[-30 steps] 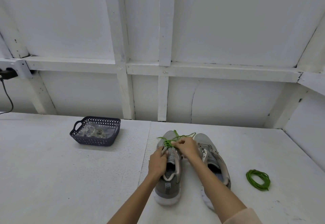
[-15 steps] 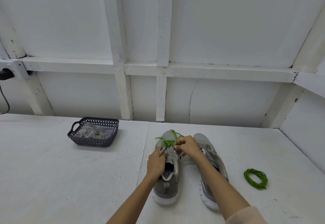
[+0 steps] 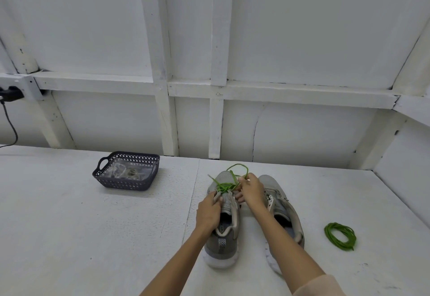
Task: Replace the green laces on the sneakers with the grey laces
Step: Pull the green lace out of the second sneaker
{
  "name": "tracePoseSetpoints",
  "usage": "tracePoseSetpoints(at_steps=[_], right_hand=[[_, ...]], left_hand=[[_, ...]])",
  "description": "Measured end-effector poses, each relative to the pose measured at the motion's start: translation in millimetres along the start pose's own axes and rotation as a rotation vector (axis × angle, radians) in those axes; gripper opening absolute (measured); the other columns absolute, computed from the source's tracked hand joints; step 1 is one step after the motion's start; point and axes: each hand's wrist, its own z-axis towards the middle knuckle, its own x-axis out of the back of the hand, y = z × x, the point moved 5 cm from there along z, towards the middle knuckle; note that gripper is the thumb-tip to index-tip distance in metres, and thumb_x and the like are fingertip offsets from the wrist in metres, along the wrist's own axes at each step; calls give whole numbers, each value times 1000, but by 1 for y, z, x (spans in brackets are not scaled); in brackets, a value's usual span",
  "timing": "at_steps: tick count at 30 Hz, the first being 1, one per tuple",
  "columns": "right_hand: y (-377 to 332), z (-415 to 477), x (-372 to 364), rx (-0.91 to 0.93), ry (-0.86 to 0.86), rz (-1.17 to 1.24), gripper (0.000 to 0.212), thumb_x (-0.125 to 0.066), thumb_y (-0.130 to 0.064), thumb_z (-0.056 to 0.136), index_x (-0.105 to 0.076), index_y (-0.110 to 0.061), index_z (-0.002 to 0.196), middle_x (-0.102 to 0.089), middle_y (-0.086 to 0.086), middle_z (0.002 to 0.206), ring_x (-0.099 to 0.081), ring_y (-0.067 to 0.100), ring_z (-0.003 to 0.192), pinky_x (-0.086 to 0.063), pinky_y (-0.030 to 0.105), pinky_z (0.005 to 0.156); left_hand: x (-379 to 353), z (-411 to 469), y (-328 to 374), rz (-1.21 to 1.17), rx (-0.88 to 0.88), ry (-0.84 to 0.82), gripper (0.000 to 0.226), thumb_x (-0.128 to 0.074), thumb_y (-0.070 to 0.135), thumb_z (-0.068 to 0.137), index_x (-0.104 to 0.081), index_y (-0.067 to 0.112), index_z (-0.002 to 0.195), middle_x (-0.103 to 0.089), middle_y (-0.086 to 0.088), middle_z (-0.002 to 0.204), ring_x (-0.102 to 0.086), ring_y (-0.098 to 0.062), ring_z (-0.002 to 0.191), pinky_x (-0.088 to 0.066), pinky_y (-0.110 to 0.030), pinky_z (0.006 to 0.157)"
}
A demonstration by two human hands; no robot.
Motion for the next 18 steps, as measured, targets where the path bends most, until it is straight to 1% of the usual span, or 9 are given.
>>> tracePoseSetpoints(at_steps=[2, 4, 6, 8, 10, 11, 13, 15, 18], right_hand=[[-1, -4, -1, 34, 27, -62, 25, -58, -29, 96, -52, -10, 80, -66, 7, 68, -61, 19, 48, -54, 42, 53], [1, -6, -4, 67, -21, -195, 34, -69, -37, 87, -54, -11, 70, -64, 5, 65, -60, 20, 54, -51, 38, 55], [1, -6, -5, 71, -66, -259, 37, -74, -34, 83, -55, -11, 61, -64, 7, 62, -60, 24, 56, -52, 36, 56], [2, -5, -3, 50, -58, -173, 28, -68, -26, 89, -60, -7, 70, -68, 9, 66, -65, 28, 55, -58, 46, 57], [1, -5, 3, 29, 17, -56, 22, -56, -24, 96, -57, -5, 84, -68, 10, 70, -64, 28, 52, -57, 50, 52], [-1, -7, 5, 21, 38, -30, 23, -54, -26, 98, -56, -5, 88, -68, 9, 71, -64, 27, 52, -57, 48, 51], [-3, -10, 5, 11, -8, -57, 30, -58, -35, 95, -58, -6, 88, -69, 7, 72, -63, 22, 51, -56, 38, 47], [-1, -9, 2, 5, -95, -179, 32, -69, -40, 87, -61, -10, 80, -69, 6, 70, -62, 19, 50, -52, 30, 47], [0, -5, 2, -21, -94, -167, 28, -70, -26, 88, -59, -11, 68, -67, 7, 64, -64, 22, 49, -60, 42, 56]], left_hand=[[0, 0, 0, 12, -5, 7, 32, -48, 20, 100, -57, 12, 130, -59, -9, 131, -53, -27, 119, -37, -26, 87], [0, 1, -1, 5, 0, 5, 30, -47, 20, 100, -59, 14, 127, -61, -9, 128, -54, -27, 116, -37, -25, 83], [-1, 2, -2, 4, -2, 3, 27, -48, 21, 100, -60, 15, 123, -63, -10, 124, -56, -27, 113, -40, -28, 84], [-2, 3, -3, -2, -5, 9, 28, -48, 20, 99, -60, 12, 123, -62, -12, 125, -55, -29, 116, -42, -31, 91], [-1, 3, -3, -9, 1, 14, 32, -49, 19, 100, -57, 10, 129, -59, -12, 131, -52, -30, 121, -39, -29, 94], [-1, 3, -3, -8, 3, 16, 33, -49, 19, 100, -56, 10, 131, -58, -11, 133, -52, -29, 122, -39, -28, 94], [-2, 5, -5, -6, -5, 10, 32, -49, 20, 99, -57, 12, 130, -59, -10, 132, -53, -28, 120, -40, -30, 95], [-3, 6, -6, -4, -10, 2, 30, -49, 21, 99, -59, 14, 127, -62, -11, 128, -55, -28, 117, -42, -32, 94], [-3, 7, -7, 12, -7, 8, 30, -49, 22, 99, -59, 14, 126, -62, -11, 126, -55, -30, 116, -43, -33, 94]])
